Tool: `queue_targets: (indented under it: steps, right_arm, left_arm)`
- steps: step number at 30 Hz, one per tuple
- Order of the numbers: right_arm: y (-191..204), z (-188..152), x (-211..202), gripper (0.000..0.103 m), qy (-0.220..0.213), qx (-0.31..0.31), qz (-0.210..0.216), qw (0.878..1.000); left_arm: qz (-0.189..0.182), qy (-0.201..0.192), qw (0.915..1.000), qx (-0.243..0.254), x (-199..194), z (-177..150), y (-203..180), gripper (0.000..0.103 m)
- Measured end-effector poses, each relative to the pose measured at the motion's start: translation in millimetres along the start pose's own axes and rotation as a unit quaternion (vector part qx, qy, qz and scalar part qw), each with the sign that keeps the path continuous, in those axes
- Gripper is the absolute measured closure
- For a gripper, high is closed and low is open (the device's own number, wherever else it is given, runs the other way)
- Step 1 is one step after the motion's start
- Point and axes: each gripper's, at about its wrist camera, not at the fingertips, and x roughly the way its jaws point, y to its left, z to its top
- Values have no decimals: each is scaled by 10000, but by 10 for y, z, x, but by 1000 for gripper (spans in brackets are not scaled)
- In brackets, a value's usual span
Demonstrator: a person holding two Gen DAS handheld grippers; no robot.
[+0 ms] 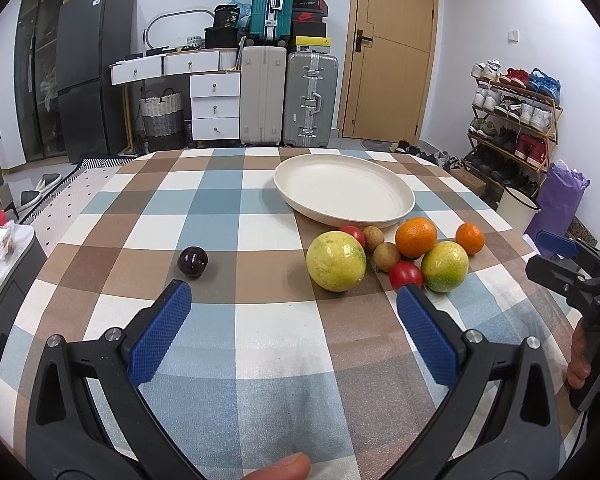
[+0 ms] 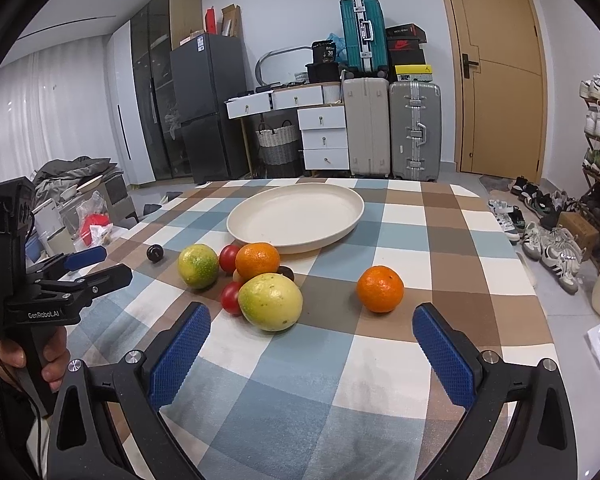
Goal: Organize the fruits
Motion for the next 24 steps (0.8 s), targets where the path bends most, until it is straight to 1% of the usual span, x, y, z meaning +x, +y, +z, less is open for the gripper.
queue_targets:
  steps: [17,24]
  right_arm:
    - [-18,3,-4,0,7,80,-62,9999]
    - [-44,-19,-2,0,45,126,-224,9997]
  left_arm:
    - [9,-13,10000,5,-18,6,-5,0]
    - [57,-86,9999,-23,-30,-10,21,1]
